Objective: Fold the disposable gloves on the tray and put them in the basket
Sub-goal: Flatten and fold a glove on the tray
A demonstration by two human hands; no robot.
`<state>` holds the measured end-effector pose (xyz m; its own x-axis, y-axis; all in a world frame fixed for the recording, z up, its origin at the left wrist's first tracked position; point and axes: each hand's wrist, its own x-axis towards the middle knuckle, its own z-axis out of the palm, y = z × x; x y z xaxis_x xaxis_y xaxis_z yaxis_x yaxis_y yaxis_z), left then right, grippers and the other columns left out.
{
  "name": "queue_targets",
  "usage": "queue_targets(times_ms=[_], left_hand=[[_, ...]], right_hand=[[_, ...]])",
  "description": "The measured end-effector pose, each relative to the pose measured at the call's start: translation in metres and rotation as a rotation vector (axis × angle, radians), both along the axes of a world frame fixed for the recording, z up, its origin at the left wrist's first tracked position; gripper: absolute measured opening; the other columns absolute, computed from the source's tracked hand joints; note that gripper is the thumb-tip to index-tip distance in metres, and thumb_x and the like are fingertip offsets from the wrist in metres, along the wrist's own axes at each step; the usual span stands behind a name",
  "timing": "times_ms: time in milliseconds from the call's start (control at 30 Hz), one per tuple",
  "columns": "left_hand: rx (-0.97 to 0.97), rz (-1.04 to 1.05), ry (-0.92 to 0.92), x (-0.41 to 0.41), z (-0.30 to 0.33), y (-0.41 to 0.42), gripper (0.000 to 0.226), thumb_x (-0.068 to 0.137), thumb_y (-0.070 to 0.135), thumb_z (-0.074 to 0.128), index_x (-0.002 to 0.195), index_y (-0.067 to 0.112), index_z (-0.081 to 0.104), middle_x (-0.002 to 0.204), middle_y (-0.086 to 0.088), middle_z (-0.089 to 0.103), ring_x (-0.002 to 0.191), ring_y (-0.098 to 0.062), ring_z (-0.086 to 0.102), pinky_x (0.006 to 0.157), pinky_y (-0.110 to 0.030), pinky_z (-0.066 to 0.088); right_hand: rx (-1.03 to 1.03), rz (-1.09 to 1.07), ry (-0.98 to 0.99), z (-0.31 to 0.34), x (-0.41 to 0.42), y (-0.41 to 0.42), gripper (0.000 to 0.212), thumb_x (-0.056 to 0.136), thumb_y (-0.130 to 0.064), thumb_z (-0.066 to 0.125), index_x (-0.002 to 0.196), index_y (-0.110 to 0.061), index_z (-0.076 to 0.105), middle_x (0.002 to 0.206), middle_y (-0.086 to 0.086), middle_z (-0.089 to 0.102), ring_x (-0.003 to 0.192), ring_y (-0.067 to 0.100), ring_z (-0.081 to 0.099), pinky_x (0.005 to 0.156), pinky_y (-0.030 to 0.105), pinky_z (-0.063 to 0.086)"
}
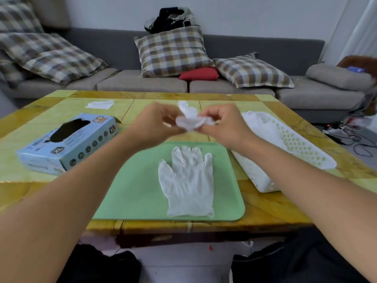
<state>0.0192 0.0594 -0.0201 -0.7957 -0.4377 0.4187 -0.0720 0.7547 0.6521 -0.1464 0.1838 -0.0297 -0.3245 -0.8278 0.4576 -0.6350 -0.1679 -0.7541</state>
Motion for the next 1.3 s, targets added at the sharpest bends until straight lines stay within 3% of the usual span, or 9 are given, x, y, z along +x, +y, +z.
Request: queue_targets(times_ms=[200,300,500,667,800,933,1033,1167,1300], left_hand=[[-0.104,-0.159,-0.536,0.017,-0.064,0.007,0.011,0.076,0.023,0.087,0.080,0.024,0.077,0.081,0.012,0.074,0.076,0.001,0.064,0.069,-0.012,0.048],[-0.172,-0.202,-0.596,0.018,-0.063,0.011,0.013,0.076,0.032,0.086,0.081,0.031,0.074,0.083,0.013,0.071,0.075,0.003,0.058,0.069,-0.014,0.044],[-0.183,-0.302,-0.624,0.016,-0.050,0.019,0.010,0.082,0.031,0.082,0.088,0.024,0.079,0.078,0.012,0.072,0.070,0.001,0.059,0.067,-0.015,0.046],[-0.084,-0.400,-0.880,0.017,-0.039,0.022,0.023,0.077,0.032,0.086,0.096,0.036,0.076,0.083,0.022,0.069,0.079,0.008,0.063,0.073,-0.010,0.047],[0.069,-0.171,-0.630,0.029,-0.022,-0.013,0.025,0.082,0.013,0.080,0.099,0.030,0.074,0.090,0.011,0.073,0.083,-0.006,0.068,0.081,-0.026,0.057],[0.027,0.124,-0.601,0.031,-0.044,-0.034,0.036,0.076,0.031,0.087,0.107,0.025,0.070,0.098,0.010,0.069,0.086,-0.011,0.066,0.081,-0.029,0.054],[0.016,0.083,-0.669,0.021,-0.060,-0.031,0.048,0.070,0.043,0.089,0.110,0.027,0.069,0.101,0.012,0.067,0.084,-0.004,0.061,0.081,-0.026,0.052],[0.001,0.021,-0.715,0.007,-0.066,-0.031,0.045,0.074,0.038,0.088,0.114,0.029,0.069,0.104,0.008,0.065,0.075,-0.005,0.060,0.069,-0.019,0.048],[0.083,-0.020,-0.732,0.001,-0.069,-0.034,0.044,0.078,0.031,0.086,0.118,0.024,0.068,0.104,0.004,0.063,0.065,-0.016,0.065,0.067,-0.023,0.052]], right_hand=[[0.539,0.259,0.404,-0.049,0.013,0.021,0.007,0.082,-0.014,0.080,0.088,-0.018,0.081,0.082,-0.010,0.076,0.078,0.005,0.068,0.071,0.024,0.054],[0.570,0.306,0.420,-0.043,0.017,0.027,0.015,0.083,-0.008,0.076,0.092,-0.019,0.082,0.084,-0.012,0.076,0.081,0.006,0.068,0.069,0.017,0.050],[0.703,0.396,0.465,-0.038,0.019,0.031,0.018,0.083,-0.011,0.075,0.097,-0.021,0.079,0.083,-0.001,0.073,0.072,0.016,0.063,0.071,0.035,0.054],[0.849,0.492,0.442,-0.043,0.022,0.032,0.020,0.083,-0.025,0.081,0.103,-0.021,0.078,0.071,-0.011,0.063,0.062,0.002,0.055,0.063,0.019,0.046],[0.873,0.505,0.298,-0.032,0.016,0.031,0.019,0.087,-0.033,0.080,0.100,-0.019,0.080,0.089,-0.004,0.077,0.082,0.011,0.071,0.085,0.034,0.058],[0.519,0.222,0.164,-0.030,0.007,0.010,0.006,0.086,-0.019,0.080,0.090,-0.014,0.080,0.082,0.002,0.076,0.074,0.016,0.070,0.075,0.032,0.057],[0.460,0.148,0.215,-0.040,0.015,-0.009,0.016,0.080,-0.017,0.086,0.093,-0.017,0.078,0.075,-0.006,0.070,0.062,-0.004,0.060,0.064,0.017,0.048],[0.633,0.149,0.306,-0.050,0.025,-0.025,0.048,0.070,-0.025,0.093,0.112,-0.020,0.070,0.085,-0.006,0.071,0.072,0.003,0.063,0.067,0.019,0.050],[0.717,0.101,0.276,-0.057,0.028,-0.034,0.057,0.067,-0.030,0.094,0.116,-0.016,0.069,0.087,-0.008,0.063,0.076,0.009,0.061,0.062,0.021,0.044]])
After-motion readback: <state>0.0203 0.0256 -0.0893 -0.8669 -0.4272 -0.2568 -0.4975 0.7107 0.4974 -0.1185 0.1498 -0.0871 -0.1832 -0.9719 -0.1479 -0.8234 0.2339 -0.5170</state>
